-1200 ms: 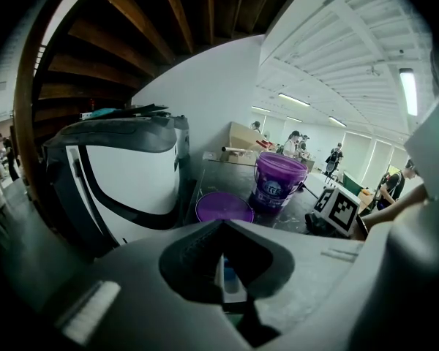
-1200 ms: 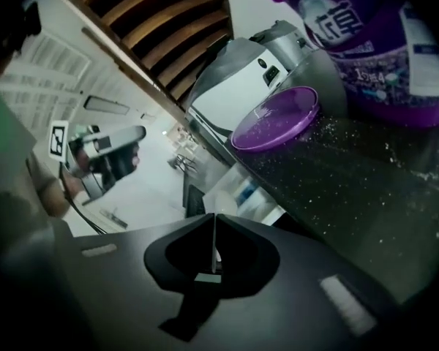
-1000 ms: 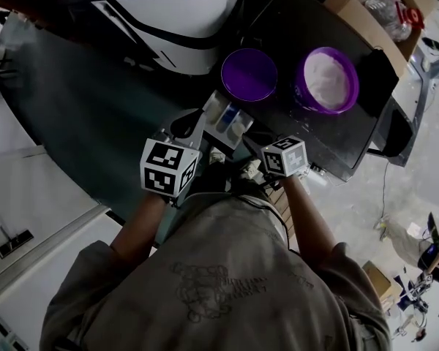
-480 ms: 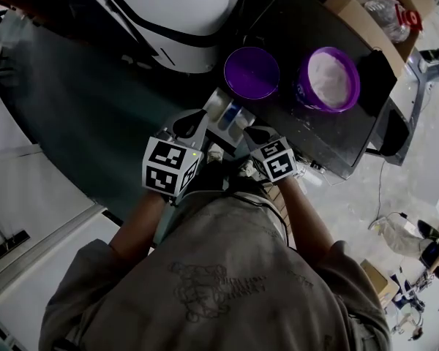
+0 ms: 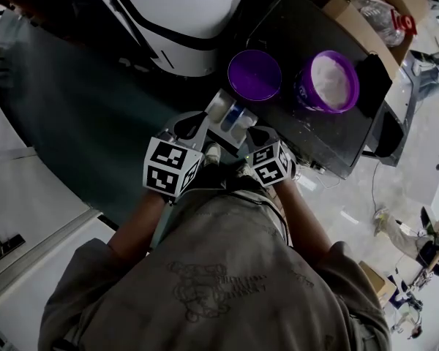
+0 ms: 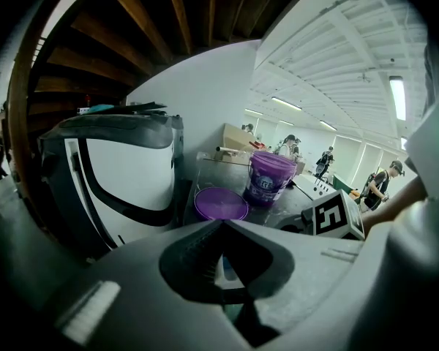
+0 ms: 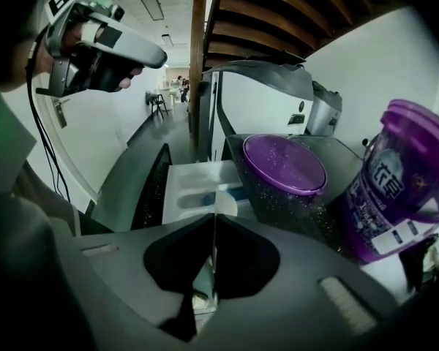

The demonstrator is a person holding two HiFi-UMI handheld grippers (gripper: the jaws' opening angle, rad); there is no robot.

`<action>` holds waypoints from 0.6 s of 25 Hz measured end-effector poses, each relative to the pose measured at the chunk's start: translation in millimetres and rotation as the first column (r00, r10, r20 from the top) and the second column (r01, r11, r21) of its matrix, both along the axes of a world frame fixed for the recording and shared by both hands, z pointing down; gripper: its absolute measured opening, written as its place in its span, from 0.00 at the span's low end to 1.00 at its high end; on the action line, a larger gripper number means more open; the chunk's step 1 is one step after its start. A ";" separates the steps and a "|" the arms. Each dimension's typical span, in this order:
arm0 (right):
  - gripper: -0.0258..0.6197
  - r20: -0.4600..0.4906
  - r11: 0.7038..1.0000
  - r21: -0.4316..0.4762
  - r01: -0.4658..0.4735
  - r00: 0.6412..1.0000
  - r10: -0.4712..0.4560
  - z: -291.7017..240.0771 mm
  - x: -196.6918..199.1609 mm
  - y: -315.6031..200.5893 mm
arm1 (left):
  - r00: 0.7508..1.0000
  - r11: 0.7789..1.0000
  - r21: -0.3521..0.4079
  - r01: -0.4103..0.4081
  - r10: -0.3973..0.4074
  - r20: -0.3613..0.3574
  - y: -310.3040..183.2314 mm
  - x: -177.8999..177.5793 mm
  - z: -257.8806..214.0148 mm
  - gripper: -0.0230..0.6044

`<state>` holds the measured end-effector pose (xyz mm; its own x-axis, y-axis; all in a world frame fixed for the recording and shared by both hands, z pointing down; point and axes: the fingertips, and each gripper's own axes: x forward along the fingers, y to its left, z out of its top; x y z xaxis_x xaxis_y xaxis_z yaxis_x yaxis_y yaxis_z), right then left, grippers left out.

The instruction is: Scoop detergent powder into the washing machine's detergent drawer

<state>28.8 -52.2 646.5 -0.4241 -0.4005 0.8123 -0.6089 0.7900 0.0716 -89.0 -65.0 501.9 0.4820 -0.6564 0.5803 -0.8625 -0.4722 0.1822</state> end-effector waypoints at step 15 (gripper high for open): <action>0.09 -0.145 0.994 0.107 -0.025 0.989 0.040 -25.0 3.6 -8.9 | 0.999 0.999 0.038 -0.024 0.026 -0.038 -4.8 -8.3 -4.5 0.04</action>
